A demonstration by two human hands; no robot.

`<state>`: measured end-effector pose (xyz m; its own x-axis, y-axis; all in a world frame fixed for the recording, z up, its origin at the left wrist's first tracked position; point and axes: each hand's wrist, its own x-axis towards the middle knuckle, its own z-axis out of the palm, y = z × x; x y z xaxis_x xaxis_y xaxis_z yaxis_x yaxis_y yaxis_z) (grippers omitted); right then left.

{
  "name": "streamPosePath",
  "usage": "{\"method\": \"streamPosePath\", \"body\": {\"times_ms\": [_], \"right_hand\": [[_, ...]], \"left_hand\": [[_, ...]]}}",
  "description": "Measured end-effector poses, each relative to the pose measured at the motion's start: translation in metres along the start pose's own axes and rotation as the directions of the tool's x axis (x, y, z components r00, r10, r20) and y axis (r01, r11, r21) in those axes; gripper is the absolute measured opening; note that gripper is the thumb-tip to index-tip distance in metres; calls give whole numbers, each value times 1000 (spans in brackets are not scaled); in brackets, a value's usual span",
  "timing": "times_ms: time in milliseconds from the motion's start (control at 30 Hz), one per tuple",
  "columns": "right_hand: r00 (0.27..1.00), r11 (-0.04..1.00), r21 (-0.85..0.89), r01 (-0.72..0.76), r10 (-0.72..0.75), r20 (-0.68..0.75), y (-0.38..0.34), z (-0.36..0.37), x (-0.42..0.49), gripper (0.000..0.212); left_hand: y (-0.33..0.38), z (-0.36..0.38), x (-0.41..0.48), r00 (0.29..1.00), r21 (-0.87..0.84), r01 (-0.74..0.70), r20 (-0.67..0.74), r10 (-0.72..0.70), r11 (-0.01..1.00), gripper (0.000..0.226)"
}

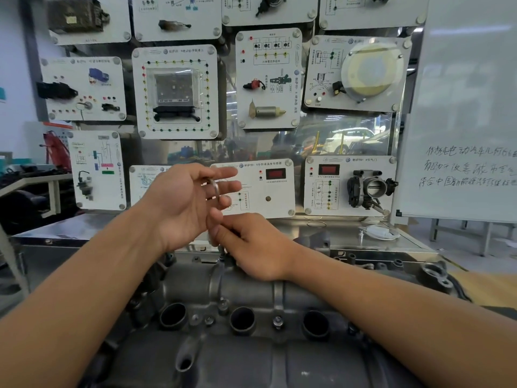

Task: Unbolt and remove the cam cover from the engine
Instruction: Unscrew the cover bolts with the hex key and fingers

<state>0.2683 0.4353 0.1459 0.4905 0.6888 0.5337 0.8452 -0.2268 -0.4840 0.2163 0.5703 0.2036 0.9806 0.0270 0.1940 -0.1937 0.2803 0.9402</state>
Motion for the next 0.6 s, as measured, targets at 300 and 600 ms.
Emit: {"method": "streamPosePath", "body": {"times_ms": [300,600], "right_hand": [[992,997,78,-22,32,-123,6,-1,2,36],[967,969,235,69,-8,-254,12,0,4,17]], "left_hand": [[2,-6,-3,996,87,-76,52,72,993,36],[10,-28,-6,978,142,-110,192,81,984,36]]}}
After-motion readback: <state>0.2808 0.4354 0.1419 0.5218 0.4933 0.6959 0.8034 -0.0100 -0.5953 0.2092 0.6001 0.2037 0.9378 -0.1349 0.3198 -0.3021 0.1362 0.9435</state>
